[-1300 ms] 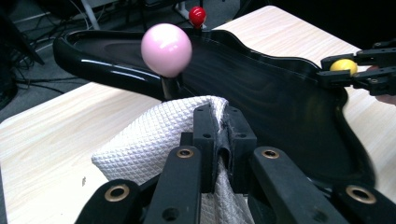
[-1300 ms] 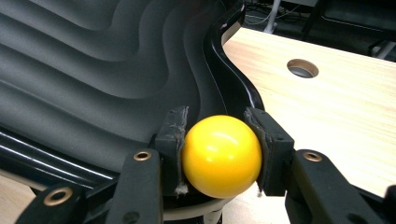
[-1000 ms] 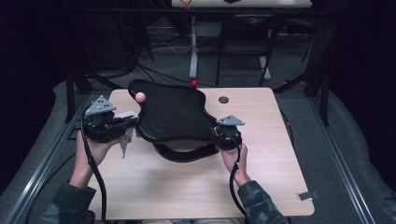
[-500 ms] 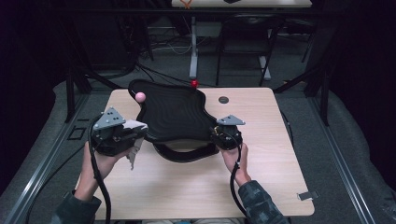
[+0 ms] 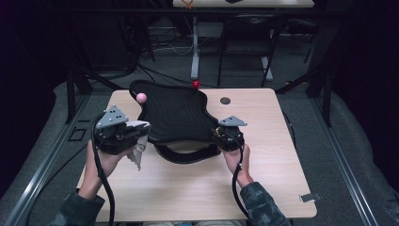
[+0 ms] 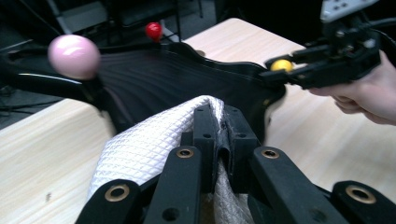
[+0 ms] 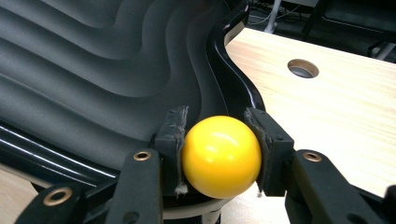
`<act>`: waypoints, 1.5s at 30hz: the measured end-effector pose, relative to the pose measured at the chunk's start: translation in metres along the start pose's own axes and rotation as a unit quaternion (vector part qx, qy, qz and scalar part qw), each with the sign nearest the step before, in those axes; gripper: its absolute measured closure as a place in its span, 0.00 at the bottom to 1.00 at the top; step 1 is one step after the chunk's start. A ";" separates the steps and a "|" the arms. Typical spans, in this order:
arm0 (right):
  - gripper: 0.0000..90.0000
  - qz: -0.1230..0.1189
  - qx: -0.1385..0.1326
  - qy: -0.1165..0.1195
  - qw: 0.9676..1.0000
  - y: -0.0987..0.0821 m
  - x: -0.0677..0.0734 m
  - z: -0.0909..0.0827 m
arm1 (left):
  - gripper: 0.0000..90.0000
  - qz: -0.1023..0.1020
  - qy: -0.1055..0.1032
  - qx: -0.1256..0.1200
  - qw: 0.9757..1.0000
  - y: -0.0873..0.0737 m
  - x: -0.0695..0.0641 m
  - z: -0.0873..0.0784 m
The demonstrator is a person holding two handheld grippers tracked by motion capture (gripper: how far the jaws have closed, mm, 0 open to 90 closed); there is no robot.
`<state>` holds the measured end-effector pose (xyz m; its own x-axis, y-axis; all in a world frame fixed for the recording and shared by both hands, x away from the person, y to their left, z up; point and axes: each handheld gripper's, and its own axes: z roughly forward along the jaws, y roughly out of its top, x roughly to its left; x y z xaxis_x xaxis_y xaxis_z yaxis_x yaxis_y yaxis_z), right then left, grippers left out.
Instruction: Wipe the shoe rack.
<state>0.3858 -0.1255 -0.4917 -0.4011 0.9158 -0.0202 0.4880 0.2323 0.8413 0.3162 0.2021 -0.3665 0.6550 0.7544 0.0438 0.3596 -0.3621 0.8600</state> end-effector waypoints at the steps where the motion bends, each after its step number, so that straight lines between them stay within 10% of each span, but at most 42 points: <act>1: 0.66 -0.001 0.000 0.000 1.000 0.000 0.000 0.000 | 0.95 -0.003 0.003 -0.001 1.000 0.000 0.003 0.000; 30: 0.66 -0.005 -0.004 0.011 1.000 -0.001 -0.003 0.000 | 0.95 -0.029 0.025 0.020 0.999 -0.001 0.078 0.035; 45: 0.66 -0.005 -0.007 0.017 1.000 -0.001 -0.007 0.001 | 0.95 -0.020 0.016 0.027 0.999 -0.018 0.089 0.058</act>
<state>0.3884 -0.1320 -0.4930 -0.4327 0.9015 -0.0095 0.4733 0.2361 0.8487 0.4064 0.2442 -0.4073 0.6180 0.7857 0.0269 0.4204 -0.3591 0.8332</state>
